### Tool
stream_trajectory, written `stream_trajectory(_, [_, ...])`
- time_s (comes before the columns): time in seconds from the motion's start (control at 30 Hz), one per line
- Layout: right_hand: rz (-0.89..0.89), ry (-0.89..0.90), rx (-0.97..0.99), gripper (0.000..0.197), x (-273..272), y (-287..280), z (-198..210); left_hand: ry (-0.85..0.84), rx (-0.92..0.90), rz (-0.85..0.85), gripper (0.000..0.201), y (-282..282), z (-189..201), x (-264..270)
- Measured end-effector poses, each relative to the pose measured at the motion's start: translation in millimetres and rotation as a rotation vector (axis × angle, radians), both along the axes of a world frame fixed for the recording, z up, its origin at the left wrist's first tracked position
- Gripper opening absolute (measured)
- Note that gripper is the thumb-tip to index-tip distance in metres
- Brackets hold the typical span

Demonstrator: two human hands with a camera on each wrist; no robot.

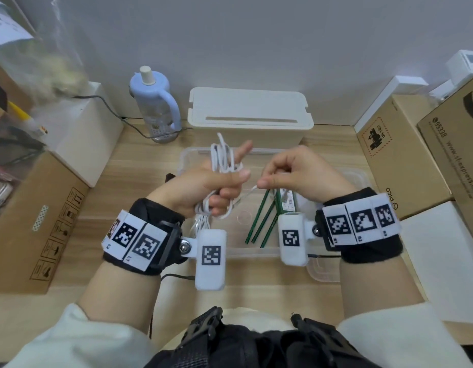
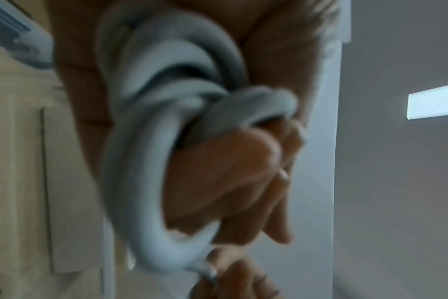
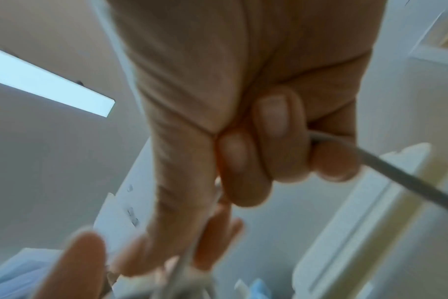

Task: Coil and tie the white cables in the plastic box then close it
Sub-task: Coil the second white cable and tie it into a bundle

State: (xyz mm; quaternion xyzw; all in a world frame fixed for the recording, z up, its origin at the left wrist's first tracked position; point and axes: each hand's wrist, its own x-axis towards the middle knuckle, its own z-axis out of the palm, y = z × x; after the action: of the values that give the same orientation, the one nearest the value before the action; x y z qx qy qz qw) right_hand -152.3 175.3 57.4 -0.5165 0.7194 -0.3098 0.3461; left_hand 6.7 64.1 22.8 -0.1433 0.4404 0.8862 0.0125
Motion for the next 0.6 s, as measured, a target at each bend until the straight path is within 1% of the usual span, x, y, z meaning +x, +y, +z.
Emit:
stream_trajectory(0.03, [-0.014,-0.024,-0.054,0.016,-1,0,5,-0.026,-0.026,-0.078,0.084,2,-2,-2])
stream_trajectory(0.07, [-0.023,-0.035,-0.107,0.015,-2,-1,9,-0.038,-0.08,-0.14,0.073,5,-3,-4])
stream_trajectory(0.13, [-0.037,-0.029,-0.193,0.021,-3,-4,13,-0.052,-0.191,-0.21,0.041,12,-2,-7])
stream_trajectory(0.17, [-0.047,-0.029,-0.223,0.024,-3,-6,13,-0.066,-0.207,-0.237,0.035,15,0,-9])
stream_trajectory(0.23, [-0.072,-0.028,-0.26,0.024,-4,-10,9,-0.081,-0.182,-0.286,0.043,19,1,-10])
stream_trajectory(0.27, [-0.099,-0.041,-0.276,0.021,-5,-11,5,-0.058,-0.157,-0.303,0.045,19,1,-9])
stream_trajectory(0.33, [-0.185,-0.104,-0.306,0.014,-9,-11,-4,0.058,-0.069,-0.312,0.05,16,1,-6])
stream_trajectory(0.37, [-0.214,-0.122,-0.304,0.012,-9,-10,-8,0.128,-0.023,-0.286,0.055,14,0,-5])
stream_trajectory(0.4, [-0.22,-0.119,-0.282,0.012,-7,-10,-12,0.186,0.003,-0.221,0.06,13,0,-4])
stream_trajectory(0.47, [-0.173,-0.084,-0.211,0.018,1,-9,-20,0.24,-0.021,0.012,0.062,12,0,-7])
stream_trajectory(0.53, [-0.109,-0.082,-0.152,0.023,12,-8,-24,0.214,-0.06,0.262,0.05,12,0,-12])
stream_trajectory(0.6, [-0.069,-0.098,-0.106,0.025,23,-8,-23,0.151,-0.036,0.425,0.042,11,0,-15])
